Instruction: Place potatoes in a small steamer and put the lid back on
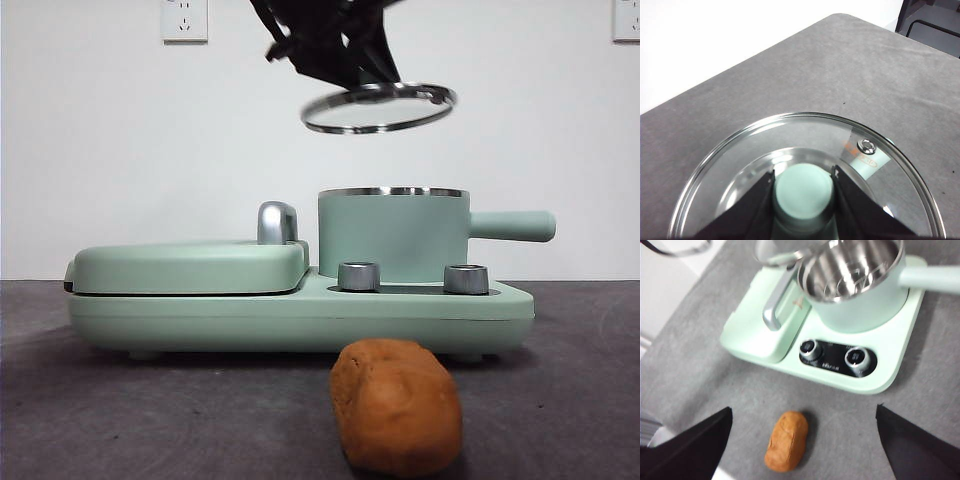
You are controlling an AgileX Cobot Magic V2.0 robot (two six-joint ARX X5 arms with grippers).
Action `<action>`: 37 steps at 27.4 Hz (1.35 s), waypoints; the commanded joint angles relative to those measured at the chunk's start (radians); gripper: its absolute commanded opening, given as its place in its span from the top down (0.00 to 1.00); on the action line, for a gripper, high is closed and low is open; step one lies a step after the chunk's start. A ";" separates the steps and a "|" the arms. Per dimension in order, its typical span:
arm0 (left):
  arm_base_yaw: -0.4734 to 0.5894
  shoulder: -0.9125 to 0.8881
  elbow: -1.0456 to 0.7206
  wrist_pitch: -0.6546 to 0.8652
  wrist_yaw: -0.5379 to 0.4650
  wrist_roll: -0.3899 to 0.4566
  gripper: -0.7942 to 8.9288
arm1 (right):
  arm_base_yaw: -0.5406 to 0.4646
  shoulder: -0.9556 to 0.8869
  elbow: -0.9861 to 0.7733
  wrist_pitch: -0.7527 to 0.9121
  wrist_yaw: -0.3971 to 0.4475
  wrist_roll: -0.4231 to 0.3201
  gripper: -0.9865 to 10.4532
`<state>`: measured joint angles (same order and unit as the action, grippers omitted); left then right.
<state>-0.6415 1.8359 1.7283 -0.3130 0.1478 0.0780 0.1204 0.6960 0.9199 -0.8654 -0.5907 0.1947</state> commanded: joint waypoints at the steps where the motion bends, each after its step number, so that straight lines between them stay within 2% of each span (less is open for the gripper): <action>1: 0.016 -0.008 0.031 -0.021 0.000 -0.003 0.91 | 0.068 0.039 0.018 0.005 0.043 0.045 0.51; 11: 0.093 -0.042 0.031 -0.149 0.001 0.061 0.91 | 0.414 0.234 0.018 0.069 0.286 0.182 0.51; 19: 0.151 -0.066 0.031 -0.167 0.001 0.061 0.91 | 0.616 0.463 0.018 0.165 0.434 0.308 0.51; 23: 0.179 -0.078 0.031 -0.167 0.001 0.060 0.91 | 0.671 0.597 0.018 0.191 0.437 0.369 0.51; 28: 0.200 -0.080 0.031 -0.179 0.001 0.060 0.91 | 0.728 0.738 0.018 0.235 0.434 0.409 0.51; 33: 0.212 -0.080 0.031 -0.188 0.001 0.060 0.91 | 0.780 0.883 0.018 0.294 0.439 0.409 0.51; 34: 0.213 -0.080 0.031 -0.188 0.001 0.060 0.91 | 0.783 0.903 0.018 0.294 0.441 0.413 0.55; 37: 0.214 -0.080 0.031 -0.188 0.002 0.060 0.91 | 0.795 0.932 0.018 0.297 0.444 0.415 0.78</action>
<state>-0.4255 1.7699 1.7294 -0.5278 0.1463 0.1310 0.9009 1.6108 0.9203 -0.5758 -0.1513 0.6003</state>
